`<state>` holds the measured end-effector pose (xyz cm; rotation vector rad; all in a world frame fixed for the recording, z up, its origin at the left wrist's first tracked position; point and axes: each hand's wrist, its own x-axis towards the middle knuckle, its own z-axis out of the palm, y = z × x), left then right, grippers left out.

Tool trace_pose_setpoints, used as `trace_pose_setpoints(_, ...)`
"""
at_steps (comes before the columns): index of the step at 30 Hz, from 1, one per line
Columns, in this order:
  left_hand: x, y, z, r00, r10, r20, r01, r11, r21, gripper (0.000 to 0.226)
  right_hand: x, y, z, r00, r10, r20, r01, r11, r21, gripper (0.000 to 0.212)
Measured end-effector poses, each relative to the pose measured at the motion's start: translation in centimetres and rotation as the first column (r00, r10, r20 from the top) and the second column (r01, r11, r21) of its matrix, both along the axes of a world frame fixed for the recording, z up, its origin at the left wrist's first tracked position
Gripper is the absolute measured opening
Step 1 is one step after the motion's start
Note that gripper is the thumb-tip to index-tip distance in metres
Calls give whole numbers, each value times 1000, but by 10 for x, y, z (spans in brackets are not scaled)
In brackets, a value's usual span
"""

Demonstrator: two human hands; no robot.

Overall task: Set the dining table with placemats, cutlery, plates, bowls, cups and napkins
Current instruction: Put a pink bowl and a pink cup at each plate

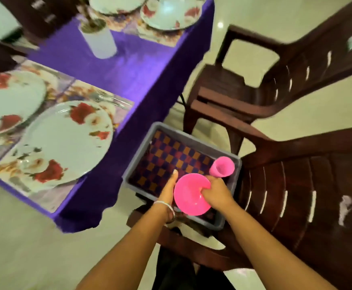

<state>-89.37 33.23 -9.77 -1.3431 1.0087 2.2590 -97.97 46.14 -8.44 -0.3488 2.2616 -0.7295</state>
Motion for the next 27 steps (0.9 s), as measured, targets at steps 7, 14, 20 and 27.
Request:
trace_pose_setpoints(7, 111, 5, 88, 901, 423, -93, -397, 892, 218, 89, 65, -51, 92, 902, 369, -226, -381, 924, -13, 34)
trace_pose_setpoints(14, 184, -32, 141, 709, 676, -200, -624, 734, 269, 73, 132, -107, 156, 693, 448, -565, -629, 758, -171, 25)
trace_pose_setpoints(20, 205, -81, 165, 670, 715, -199, -657, 696, 288, 67, 157, -164, 178, 605, 402, -687, -655, 742, -144, 25)
trace_pose_setpoints(27, 224, -188, 165, 713, 680, -173, -635, 730, 253, 84, 180, -263, 192, 663, 336, -669, -592, 783, -193, 21)
